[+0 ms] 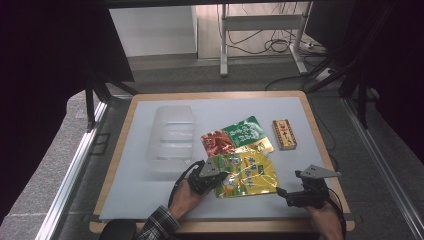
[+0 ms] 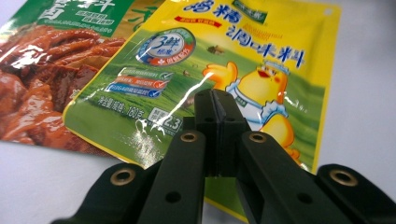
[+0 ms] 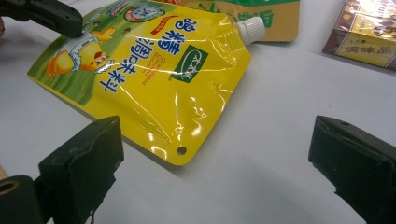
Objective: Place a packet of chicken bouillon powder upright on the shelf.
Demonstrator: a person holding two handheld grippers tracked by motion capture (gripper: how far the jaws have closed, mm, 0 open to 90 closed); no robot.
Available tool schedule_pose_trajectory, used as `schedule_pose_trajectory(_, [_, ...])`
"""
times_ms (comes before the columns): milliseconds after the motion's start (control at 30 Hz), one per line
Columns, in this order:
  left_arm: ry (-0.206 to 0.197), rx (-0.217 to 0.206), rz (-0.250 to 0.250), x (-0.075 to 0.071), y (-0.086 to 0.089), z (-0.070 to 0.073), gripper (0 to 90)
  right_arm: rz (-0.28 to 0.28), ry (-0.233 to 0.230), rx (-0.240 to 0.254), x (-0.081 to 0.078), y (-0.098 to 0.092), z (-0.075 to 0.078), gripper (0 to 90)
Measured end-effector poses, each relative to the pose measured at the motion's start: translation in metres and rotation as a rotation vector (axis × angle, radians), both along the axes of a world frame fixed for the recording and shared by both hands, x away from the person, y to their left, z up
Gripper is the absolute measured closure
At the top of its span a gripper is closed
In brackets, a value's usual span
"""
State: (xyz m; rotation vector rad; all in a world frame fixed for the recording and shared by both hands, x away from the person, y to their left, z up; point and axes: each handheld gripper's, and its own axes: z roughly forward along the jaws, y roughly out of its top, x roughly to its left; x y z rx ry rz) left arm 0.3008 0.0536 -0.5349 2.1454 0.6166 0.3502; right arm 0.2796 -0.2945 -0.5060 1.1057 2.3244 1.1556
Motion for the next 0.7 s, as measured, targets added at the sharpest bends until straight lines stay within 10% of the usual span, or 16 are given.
schedule_pose_trajectory(700, [0.002,0.001,0.031,-0.0052,0.0032,-0.0041,90.0,0.025,0.063,0.027,0.0053,0.0028,0.0002,3.1])
